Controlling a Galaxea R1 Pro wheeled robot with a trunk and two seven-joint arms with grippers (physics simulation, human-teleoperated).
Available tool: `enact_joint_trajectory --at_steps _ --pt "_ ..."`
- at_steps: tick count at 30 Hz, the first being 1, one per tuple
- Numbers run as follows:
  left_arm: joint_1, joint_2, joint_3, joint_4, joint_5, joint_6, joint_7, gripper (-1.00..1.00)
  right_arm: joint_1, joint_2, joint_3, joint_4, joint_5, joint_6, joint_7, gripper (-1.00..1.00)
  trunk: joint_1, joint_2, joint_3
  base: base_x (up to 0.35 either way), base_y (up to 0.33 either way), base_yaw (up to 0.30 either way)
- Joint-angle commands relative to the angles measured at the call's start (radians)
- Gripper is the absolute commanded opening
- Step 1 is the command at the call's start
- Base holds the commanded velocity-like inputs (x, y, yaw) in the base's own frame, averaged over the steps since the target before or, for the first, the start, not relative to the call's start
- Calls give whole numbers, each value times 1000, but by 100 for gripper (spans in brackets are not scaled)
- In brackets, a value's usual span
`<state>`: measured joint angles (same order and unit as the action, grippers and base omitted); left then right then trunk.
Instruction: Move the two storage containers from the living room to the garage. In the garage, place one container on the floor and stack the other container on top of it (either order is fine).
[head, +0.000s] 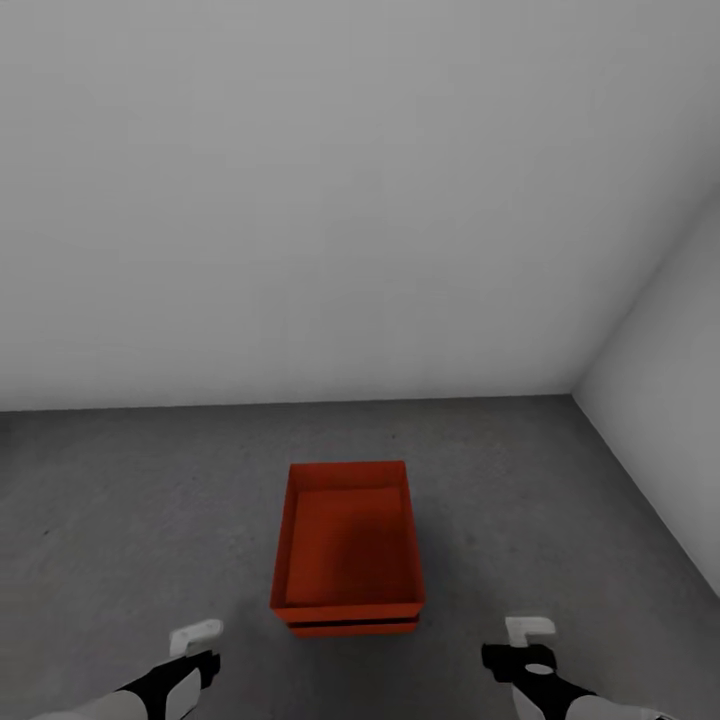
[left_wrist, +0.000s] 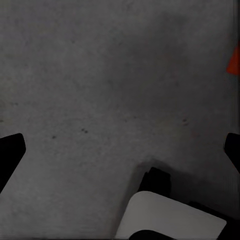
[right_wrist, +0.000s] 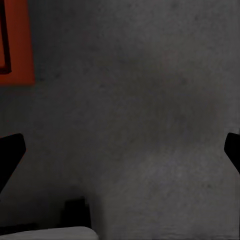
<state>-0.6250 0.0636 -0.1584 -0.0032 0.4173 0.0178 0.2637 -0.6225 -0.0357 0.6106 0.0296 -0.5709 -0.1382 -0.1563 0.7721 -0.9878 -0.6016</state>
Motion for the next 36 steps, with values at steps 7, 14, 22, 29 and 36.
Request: enact_joint_trajectory --at_steps 7,14,22,29,36 --pt "63 -12 -7 2 7 -7 2 100 142 5 10 3 -7 5 2 100 -27 49 21 0 0 0" --pt "119 -14 -6 2 7 -12 1 100 211 6 9 3 -9 28 2 100 -54 98 43 0 0 0" --pt "175 -14 -6 2 7 -12 0 100 218 4 7 3 -16 33 -1 100 -84 154 68 0 0 0" --pt "214 -18 -6 2 6 -13 -8 100 219 6 8 3 -19 35 -1 100 -111 203 90 0 0 0" --pt "221 -23 -6 2 7 -12 -40 100 219 6 8 3 -15 39 1 100 -138 252 112 0 0 0"
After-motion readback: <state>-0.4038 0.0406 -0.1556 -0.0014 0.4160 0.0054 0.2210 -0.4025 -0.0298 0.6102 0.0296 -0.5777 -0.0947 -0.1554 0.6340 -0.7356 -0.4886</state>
